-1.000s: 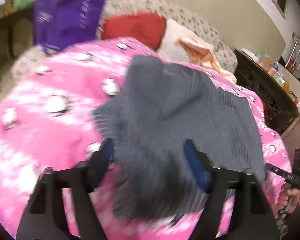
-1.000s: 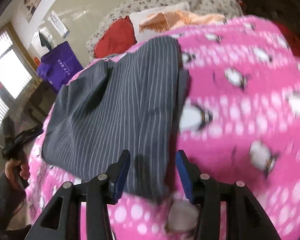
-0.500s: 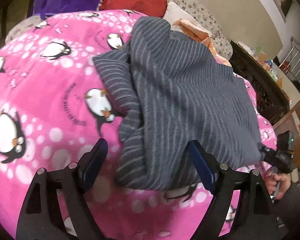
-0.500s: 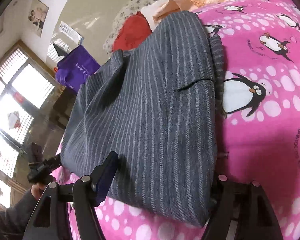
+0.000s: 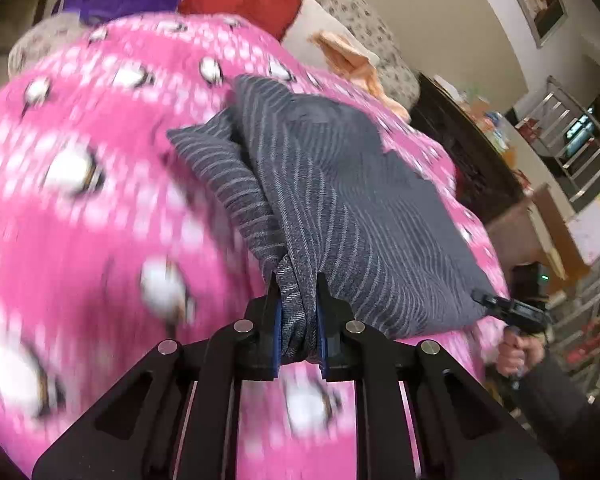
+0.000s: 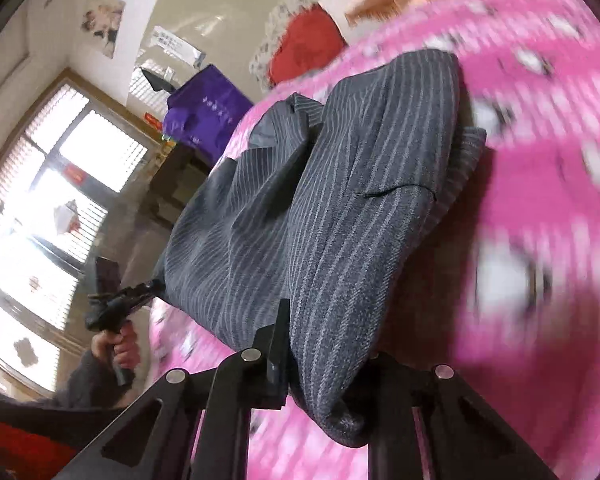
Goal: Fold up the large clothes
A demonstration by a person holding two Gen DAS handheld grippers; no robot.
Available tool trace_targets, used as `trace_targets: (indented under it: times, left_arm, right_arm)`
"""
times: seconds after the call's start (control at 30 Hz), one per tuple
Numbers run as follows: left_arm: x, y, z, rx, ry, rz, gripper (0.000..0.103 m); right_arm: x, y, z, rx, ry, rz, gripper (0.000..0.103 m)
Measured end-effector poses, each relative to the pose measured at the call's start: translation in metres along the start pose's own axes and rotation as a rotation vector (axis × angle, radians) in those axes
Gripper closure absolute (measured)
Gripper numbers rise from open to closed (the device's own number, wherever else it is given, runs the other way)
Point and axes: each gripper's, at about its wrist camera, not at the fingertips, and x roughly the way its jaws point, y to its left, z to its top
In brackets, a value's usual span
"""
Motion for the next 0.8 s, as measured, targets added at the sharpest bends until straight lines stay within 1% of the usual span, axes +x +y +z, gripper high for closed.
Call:
trace_targets:
  times: [0.07,0.1,0.13,0.2,0.23,0.27,0.33,0.4,0.47,0.53,0.57,0.6,0.63,0.67,0.7,0.73,0.8]
  left_arm:
    - [-0.007,0.003,-0.022,-0.015,0.048,-0.012,0.091]
    - [-0.009,0.004,-0.032,-0.012,0.07,-0.002,0.09]
    - [-0.01,0.005,-0.045,0.0,0.083,0.031,0.088]
    - [-0.011,0.008,-0.053,-0.003,0.07,0.041,0.087]
    - [-0.013,0.01,-0.052,-0.022,0.056,0.036,0.082]
    - [-0.015,0.012,-0.051,-0.038,0.044,0.041,0.074]
    - [-0.018,0.012,-0.046,-0.064,0.008,0.054,0.066]
    - [-0.018,0.01,-0.041,-0.073,-0.017,0.05,0.063]
    - [-0.012,0.007,-0.034,-0.079,-0.027,0.036,0.048]
    - [-0.003,0.008,-0.033,-0.089,-0.019,0.032,0.041]
    - [0.006,0.008,-0.034,-0.096,0.005,0.037,0.041]
    - [0.012,0.008,-0.034,-0.1,0.024,0.048,0.04]
    - [0.02,0.011,-0.038,-0.114,0.046,0.068,0.038]
    - [0.02,0.011,-0.039,-0.125,0.032,0.067,0.037]
    - [0.018,0.012,-0.038,-0.137,0.014,0.059,0.037]
    - [0.016,0.014,-0.034,-0.148,0.013,0.056,0.037]
    - [0.01,0.02,-0.024,-0.157,-0.01,0.082,0.037]
  right_arm:
    - [-0.007,-0.002,-0.023,0.043,0.015,-0.013,0.087]
    - [-0.009,-0.006,-0.029,0.064,0.022,-0.035,0.085]
    - [-0.013,-0.012,-0.033,0.091,0.026,-0.067,0.084]
    - [-0.023,-0.02,-0.029,0.13,-0.002,-0.133,0.083]
    - [-0.034,-0.02,-0.023,0.149,-0.047,-0.183,0.083]
    - [-0.045,-0.018,-0.015,0.148,-0.079,-0.219,0.082]
    - [-0.056,0.002,0.004,0.081,-0.143,-0.288,0.082]
    - [-0.052,0.031,0.02,-0.025,-0.164,-0.336,0.082]
    - [-0.028,0.068,0.033,-0.157,-0.16,-0.36,0.082]
    - [0.008,0.102,0.04,-0.288,-0.131,-0.374,0.082]
    - [0.032,0.117,0.042,-0.358,-0.112,-0.401,0.082]
    - [0.043,0.121,0.038,-0.396,-0.099,-0.427,0.082]
    - [0.07,0.129,0.042,-0.431,-0.088,-0.473,0.082]
    - [0.08,0.127,0.037,-0.455,-0.082,-0.505,0.082]
    - [0.102,0.126,0.04,-0.481,-0.06,-0.539,0.082]
    - [0.112,0.124,0.037,-0.491,-0.038,-0.551,0.082]
    - [0.141,0.1,0.032,-0.465,0.095,-0.548,0.082]
